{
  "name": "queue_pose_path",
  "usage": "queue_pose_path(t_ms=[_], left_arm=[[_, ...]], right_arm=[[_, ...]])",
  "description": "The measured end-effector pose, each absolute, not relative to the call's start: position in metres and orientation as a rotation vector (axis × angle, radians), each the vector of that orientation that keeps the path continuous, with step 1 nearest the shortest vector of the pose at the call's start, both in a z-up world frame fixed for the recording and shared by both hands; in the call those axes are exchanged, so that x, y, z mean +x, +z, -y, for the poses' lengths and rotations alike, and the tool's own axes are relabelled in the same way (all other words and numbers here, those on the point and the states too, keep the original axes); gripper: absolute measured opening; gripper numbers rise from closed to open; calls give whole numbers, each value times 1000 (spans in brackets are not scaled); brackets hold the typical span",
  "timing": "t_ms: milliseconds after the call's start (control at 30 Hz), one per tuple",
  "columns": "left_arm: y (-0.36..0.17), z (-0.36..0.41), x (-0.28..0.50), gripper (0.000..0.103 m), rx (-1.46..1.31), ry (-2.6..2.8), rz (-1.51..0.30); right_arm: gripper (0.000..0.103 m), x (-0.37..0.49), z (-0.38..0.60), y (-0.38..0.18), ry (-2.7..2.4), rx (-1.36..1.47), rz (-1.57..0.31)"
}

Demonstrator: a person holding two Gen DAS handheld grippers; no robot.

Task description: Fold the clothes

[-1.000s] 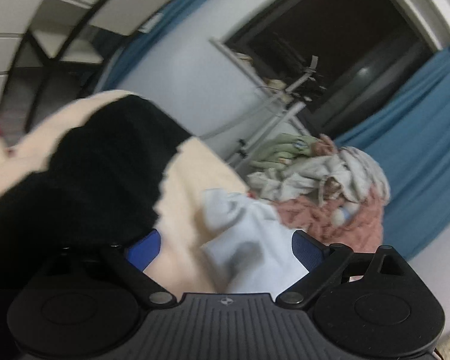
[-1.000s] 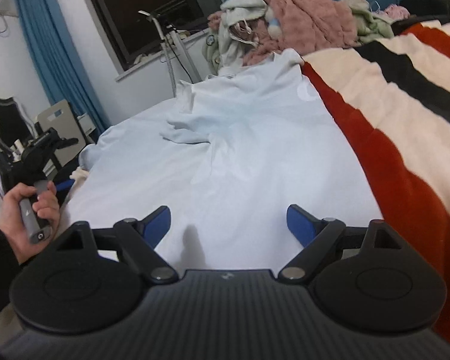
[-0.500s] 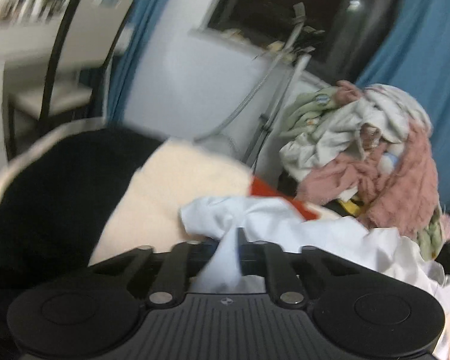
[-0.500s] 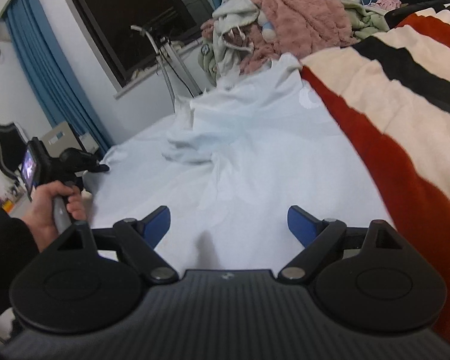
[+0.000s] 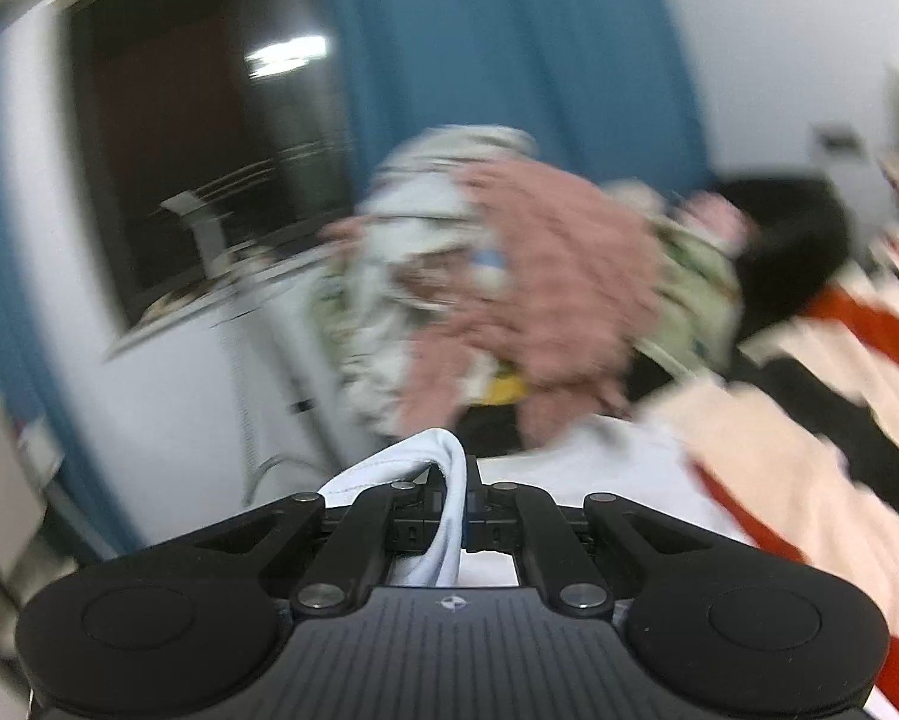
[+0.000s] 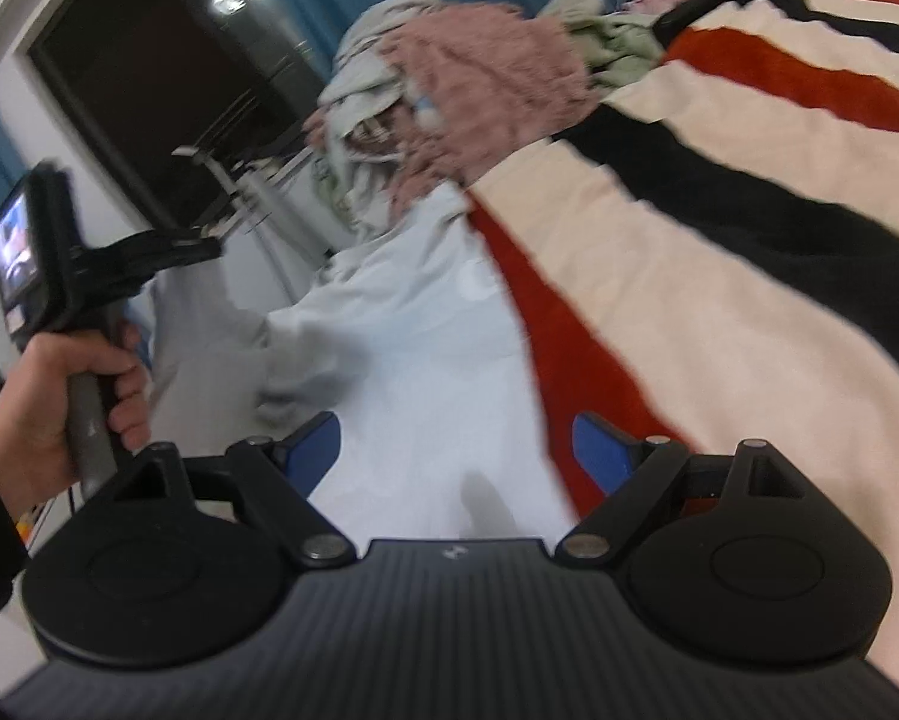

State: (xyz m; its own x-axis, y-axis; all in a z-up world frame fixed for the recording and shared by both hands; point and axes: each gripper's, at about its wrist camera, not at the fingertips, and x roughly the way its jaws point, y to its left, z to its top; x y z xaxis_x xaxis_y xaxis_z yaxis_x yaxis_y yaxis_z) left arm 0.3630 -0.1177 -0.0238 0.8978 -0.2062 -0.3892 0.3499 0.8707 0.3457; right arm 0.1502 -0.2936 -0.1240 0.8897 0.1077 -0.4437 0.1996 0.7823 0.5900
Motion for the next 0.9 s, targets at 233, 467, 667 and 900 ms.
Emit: queue_pose_path(t_ms=[233,467,667,900], left_arm=[[-103,219,363,3,431,-368,-461],[-136,199,373,62,346,-393,-555],[-93,147,324,82,251,-401,-521],[-53,80,223,86,155,-343,-498]], right_arm=[[87,154,324,-148,-174,691,-533],[87,164,333,-159,-173,704,-523],[87,160,326,-153,-148,679,-481],[87,146,316,-139,-126,601,-413]])
